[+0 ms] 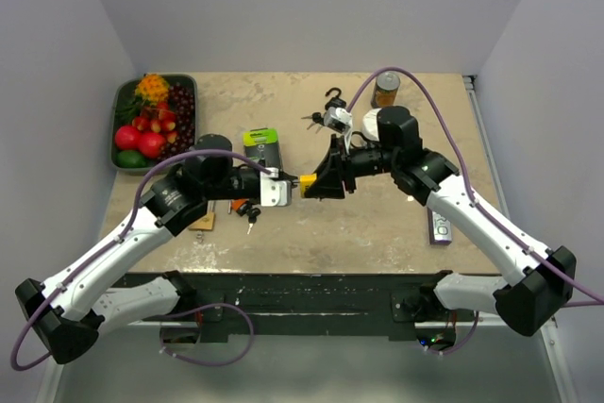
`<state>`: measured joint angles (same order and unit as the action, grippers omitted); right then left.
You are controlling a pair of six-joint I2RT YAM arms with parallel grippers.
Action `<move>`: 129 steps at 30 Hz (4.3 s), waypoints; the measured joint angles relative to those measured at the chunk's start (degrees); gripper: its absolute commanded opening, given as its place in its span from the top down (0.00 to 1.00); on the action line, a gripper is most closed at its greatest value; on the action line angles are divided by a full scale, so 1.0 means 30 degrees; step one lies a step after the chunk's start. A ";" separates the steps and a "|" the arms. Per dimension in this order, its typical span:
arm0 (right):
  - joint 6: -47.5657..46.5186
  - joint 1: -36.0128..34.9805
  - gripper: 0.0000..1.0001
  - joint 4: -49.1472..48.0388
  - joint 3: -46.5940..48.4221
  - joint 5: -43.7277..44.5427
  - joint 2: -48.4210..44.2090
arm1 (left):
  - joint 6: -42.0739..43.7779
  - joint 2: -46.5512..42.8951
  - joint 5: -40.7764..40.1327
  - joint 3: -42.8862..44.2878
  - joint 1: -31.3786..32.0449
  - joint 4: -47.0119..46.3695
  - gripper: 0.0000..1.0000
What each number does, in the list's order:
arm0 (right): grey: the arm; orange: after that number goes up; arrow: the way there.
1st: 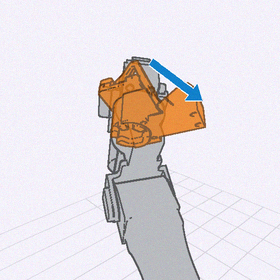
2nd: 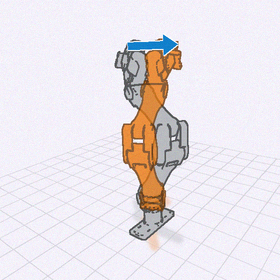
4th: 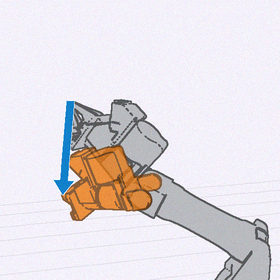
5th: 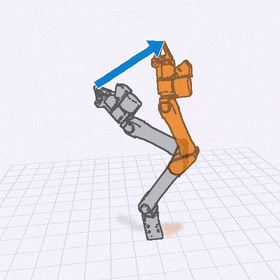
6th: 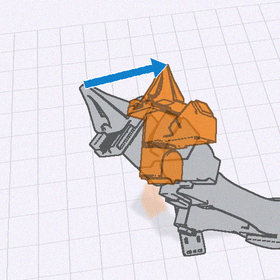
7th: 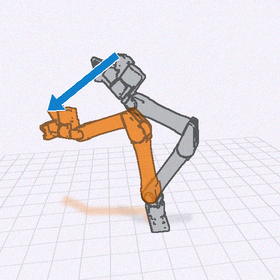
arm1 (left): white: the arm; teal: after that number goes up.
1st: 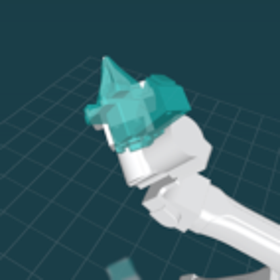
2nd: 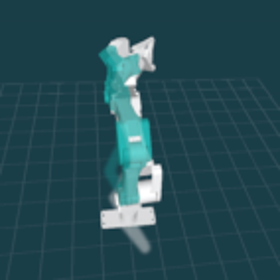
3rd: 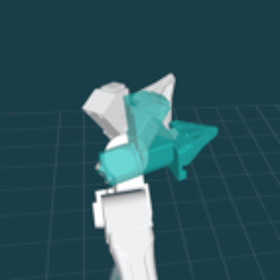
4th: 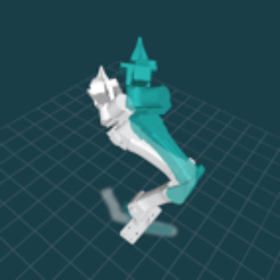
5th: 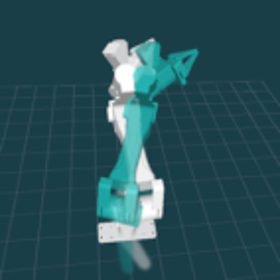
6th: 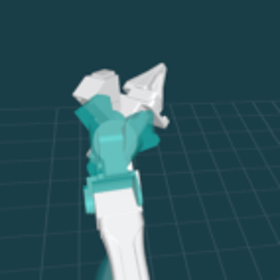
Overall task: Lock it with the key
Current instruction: Lock the lock.
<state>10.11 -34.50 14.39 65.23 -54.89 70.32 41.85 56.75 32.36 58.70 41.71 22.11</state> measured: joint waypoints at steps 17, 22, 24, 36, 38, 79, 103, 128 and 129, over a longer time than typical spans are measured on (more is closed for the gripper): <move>-0.5552 -0.0248 1.00 0.2776 0.0270 0.1362 -0.1566 | -0.3191 0.2098 0.3060 0.2608 0.0000 0.3257 0.55; -0.6448 -0.0262 1.00 0.2980 0.0328 0.1712 -0.1829 | -0.3942 0.2317 0.3592 0.3300 -0.0437 0.4197 0.59; -0.6637 -0.0248 1.00 0.2994 0.0328 0.1909 -0.1851 | -0.4240 0.2310 0.3657 0.3410 -0.0707 0.4269 0.62; -0.7053 -0.0248 1.00 0.3089 0.0328 0.1843 -0.1989 | -0.5661 0.2302 0.3439 0.3402 -0.0903 0.3665 0.87; -0.7162 -0.0248 1.00 0.3140 0.0328 0.1829 -0.2076 | -0.5814 0.2302 0.3432 0.3402 -0.0911 0.3526 0.94; -0.7985 -0.1610 1.00 0.2761 -0.0437 0.3075 -0.2812 | -1.2269 0.3490 0.7133 0.2397 -0.1472 0.0459 1.00; -0.8568 -0.2623 0.30 0.4357 0.1355 0.4379 -0.0962 | -1.0681 0.2528 0.8342 0.1049 -0.4051 0.0641 1.00; -1.0040 -0.1406 0.55 0.6841 0.2696 0.3541 -0.0663 | -0.6091 0.1545 0.8663 0.0532 -0.4634 0.3519 1.00; -1.0047 -0.1428 0.55 0.6841 0.2681 0.3504 -0.0590 | -0.6091 0.1545 0.8655 0.0525 -0.4605 0.3519 1.00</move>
<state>-20.03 -38.79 34.92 73.28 -44.38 68.55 23.57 61.39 58.33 60.27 27.90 32.67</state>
